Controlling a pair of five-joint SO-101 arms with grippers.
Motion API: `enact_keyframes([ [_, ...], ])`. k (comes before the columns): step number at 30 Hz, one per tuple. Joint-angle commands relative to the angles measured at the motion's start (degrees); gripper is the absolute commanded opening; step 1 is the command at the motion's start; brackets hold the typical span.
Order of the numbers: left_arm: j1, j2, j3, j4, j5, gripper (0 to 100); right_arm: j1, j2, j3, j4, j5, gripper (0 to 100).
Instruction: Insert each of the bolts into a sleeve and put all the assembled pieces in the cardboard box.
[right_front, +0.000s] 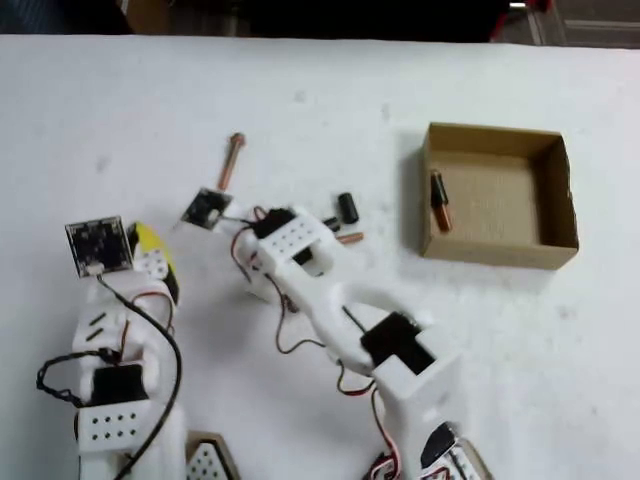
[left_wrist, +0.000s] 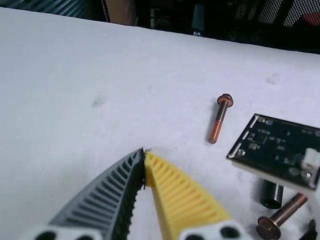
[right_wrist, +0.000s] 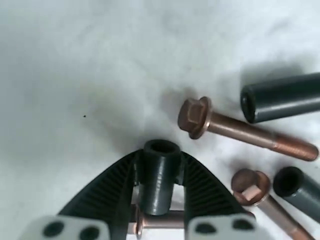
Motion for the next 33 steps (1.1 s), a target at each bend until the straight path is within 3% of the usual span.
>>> enact_keyframes([
  [1, -0.22, -1.19, -1.05, -2.11, -0.7, 2, -0.92, -0.48, 0.09, 1.1, 0.44, 1.6],
  [12, 0.31, -1.19, -1.05, -2.11, -0.7, 2, -0.31, -10.68, 0.53, 7.25, 0.44, 1.6],
  [28, 2.15, -1.19, -0.97, -1.85, -0.79, 2, 9.8, -28.79, 2.37, 12.26, 0.44, 1.6],
  [33, 6.99, -1.19, 0.53, -2.11, -8.44, 2, 11.03, -41.8, 8.62, 12.0, 0.44, 1.6],
])
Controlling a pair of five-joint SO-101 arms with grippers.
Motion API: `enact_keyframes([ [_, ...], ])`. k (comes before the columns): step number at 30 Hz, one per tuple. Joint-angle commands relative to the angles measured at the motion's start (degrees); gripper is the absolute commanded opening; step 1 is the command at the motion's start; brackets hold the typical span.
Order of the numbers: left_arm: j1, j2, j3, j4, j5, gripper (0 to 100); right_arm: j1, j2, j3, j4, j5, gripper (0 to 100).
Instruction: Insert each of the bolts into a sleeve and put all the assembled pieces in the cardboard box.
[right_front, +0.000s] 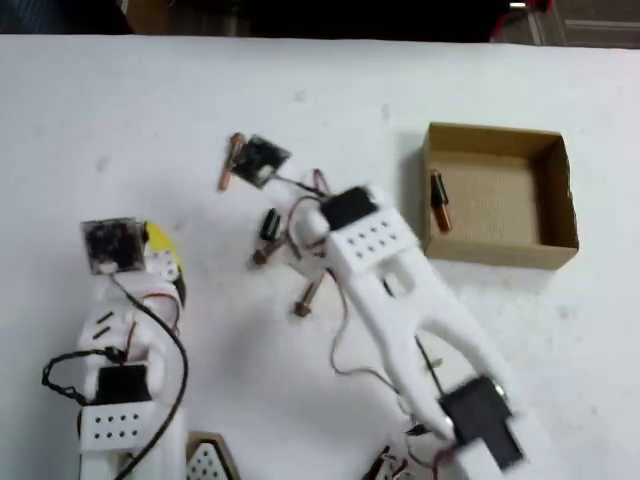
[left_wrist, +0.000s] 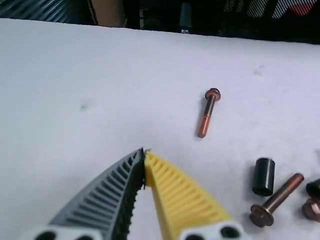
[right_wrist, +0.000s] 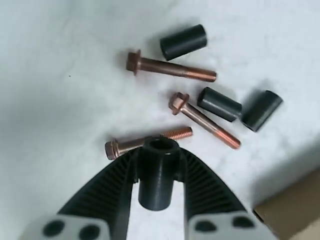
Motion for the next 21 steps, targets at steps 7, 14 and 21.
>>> enact_keyframes([
  [7, 7.34, -1.19, 0.53, -2.11, -8.18, 2, 3.91, -27.38, 9.05, 0.4, 0.44, 1.7],
  [14, 10.86, -1.19, 1.49, -2.11, -8.26, 2, 12.35, -40.4, 15.74, 0.4, 0.44, 1.8],
  [21, 14.81, -1.19, 4.4, -5.27, -15.12, 2, 15.52, -53.76, 23.03, 0.4, 0.44, 1.8],
])
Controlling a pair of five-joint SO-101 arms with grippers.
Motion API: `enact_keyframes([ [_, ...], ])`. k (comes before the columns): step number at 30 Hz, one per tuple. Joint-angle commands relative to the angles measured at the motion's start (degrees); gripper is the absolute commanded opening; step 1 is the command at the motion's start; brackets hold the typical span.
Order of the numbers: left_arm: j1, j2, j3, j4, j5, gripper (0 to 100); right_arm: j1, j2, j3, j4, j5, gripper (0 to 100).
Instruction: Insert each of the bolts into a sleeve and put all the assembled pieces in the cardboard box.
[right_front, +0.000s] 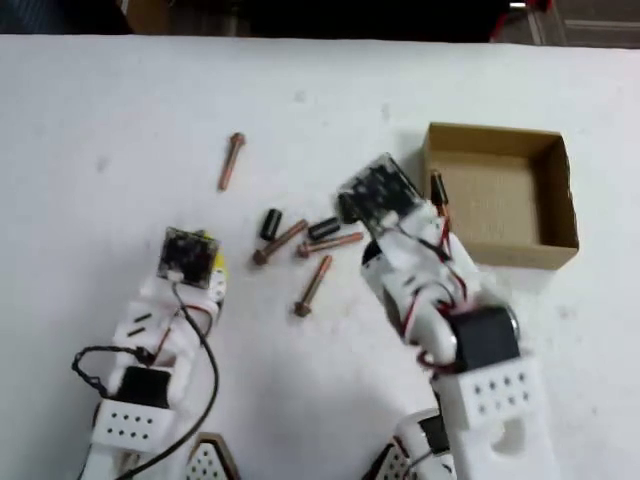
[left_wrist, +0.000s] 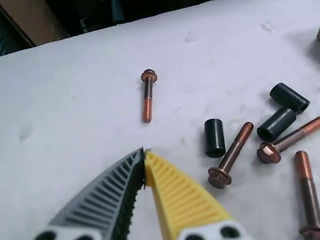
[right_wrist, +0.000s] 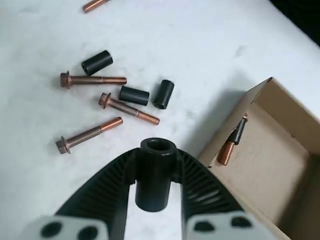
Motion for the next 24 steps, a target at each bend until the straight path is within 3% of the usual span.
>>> enact_keyframes([
  [1, 2.59, -0.66, 0.18, -3.16, -4.31, 2, 1.19, -7.78, 1.93, 0.4, 0.44, 1.7],
  [12, 3.03, -0.48, 0.26, -2.99, -4.84, 2, 1.19, -25.27, 23.21, -13.58, 0.44, 1.7],
  [15, 3.03, -0.4, 0.26, -2.99, -4.84, 2, 1.54, -27.82, 26.02, -14.46, 0.18, 1.7],
  [18, 3.12, -0.4, 0.26, -2.99, -4.84, 2, 3.74, -29.67, 27.16, -14.46, -4.92, 1.7],
  [24, 7.87, -0.4, 0.09, -0.09, -4.92, 2, 6.2, -32.84, 29.19, -14.99, -7.65, 1.7],
])
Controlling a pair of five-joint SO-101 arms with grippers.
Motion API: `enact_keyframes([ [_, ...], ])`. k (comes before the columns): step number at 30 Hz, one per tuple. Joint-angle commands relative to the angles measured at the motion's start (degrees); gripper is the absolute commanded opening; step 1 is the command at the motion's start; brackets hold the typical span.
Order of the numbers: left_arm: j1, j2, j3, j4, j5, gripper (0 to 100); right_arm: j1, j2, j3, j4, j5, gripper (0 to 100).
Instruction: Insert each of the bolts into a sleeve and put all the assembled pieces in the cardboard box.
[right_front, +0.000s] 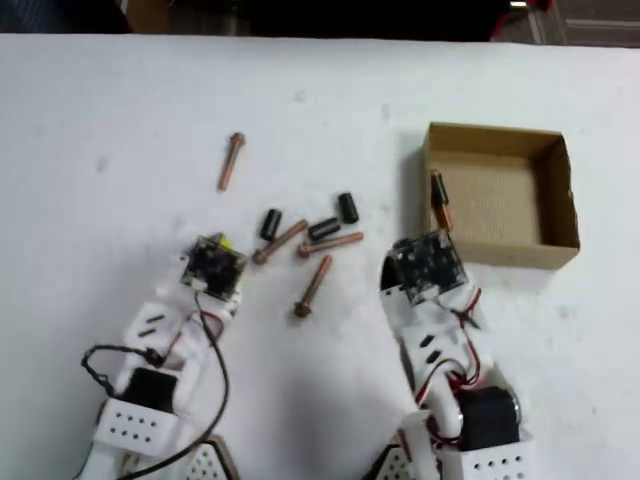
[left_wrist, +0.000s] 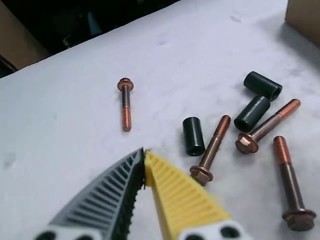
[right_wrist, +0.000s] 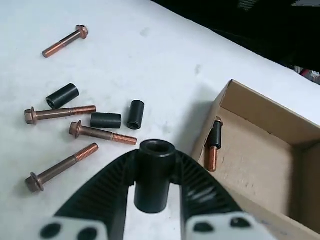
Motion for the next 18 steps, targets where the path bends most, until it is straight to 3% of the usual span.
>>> enact_keyframes([
  [1, 2.68, -0.4, -0.53, 0.62, -0.53, 2, 0.75, -2.15, 1.05, -3.12, -1.05, 1.7],
  [8, 2.33, -0.31, -2.29, 1.76, -2.9, 2, 0.75, -9.54, 7.91, -6.9, -4.92, 1.6],
  [13, 2.33, -0.31, -11.08, 12.13, -2.81, 2, 0.75, -13.76, 11.08, -7.16, -5.63, 1.6],
  [18, 1.45, -0.22, -16.88, 16.35, -2.81, 2, 0.75, -13.32, 11.34, -6.9, -5.8, 1.6],
])
